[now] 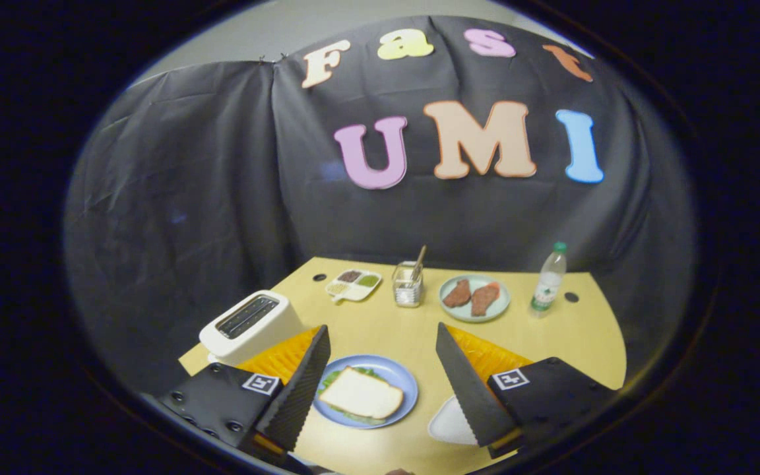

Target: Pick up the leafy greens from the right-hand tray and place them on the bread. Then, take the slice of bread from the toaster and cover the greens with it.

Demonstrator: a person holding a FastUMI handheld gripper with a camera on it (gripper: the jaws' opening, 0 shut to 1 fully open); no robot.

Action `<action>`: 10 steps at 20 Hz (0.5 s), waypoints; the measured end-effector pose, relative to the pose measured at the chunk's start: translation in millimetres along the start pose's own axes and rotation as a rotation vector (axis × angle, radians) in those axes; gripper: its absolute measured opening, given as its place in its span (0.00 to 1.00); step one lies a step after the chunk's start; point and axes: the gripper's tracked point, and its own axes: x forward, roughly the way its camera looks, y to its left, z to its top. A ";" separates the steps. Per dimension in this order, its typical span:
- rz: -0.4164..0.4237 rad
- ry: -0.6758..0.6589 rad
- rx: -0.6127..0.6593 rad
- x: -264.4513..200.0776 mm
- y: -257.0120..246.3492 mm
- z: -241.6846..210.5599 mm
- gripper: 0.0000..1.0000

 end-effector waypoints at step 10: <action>-0.280 -0.260 0.025 -94.9 -74.9 24.7 1.00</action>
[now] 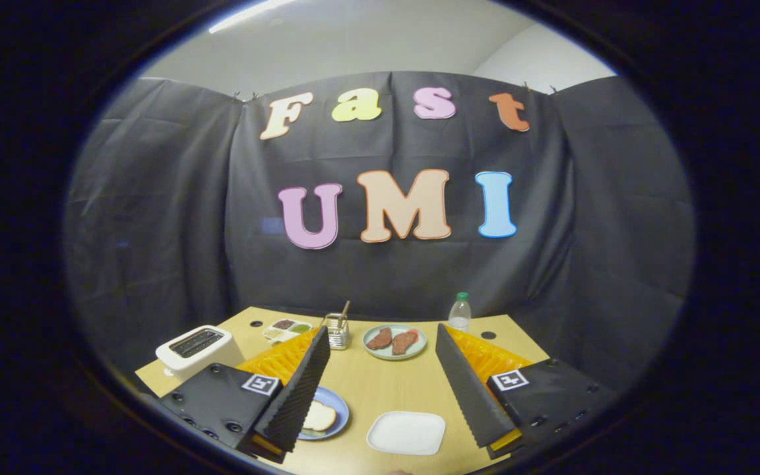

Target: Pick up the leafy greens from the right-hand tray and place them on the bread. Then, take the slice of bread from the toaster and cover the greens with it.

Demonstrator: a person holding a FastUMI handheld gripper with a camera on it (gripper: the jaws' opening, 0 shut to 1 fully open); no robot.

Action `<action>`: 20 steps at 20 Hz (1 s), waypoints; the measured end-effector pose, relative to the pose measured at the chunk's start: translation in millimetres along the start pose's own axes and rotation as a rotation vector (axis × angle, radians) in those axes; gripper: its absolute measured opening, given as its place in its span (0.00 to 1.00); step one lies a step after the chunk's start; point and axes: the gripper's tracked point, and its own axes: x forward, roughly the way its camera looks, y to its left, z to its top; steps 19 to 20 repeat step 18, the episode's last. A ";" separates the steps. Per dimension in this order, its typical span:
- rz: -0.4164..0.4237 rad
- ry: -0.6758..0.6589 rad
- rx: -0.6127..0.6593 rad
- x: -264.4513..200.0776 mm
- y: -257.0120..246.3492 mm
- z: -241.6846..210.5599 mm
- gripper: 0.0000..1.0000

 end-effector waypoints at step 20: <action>-0.114 -0.112 0.007 -42.3 -50.3 24.6 1.00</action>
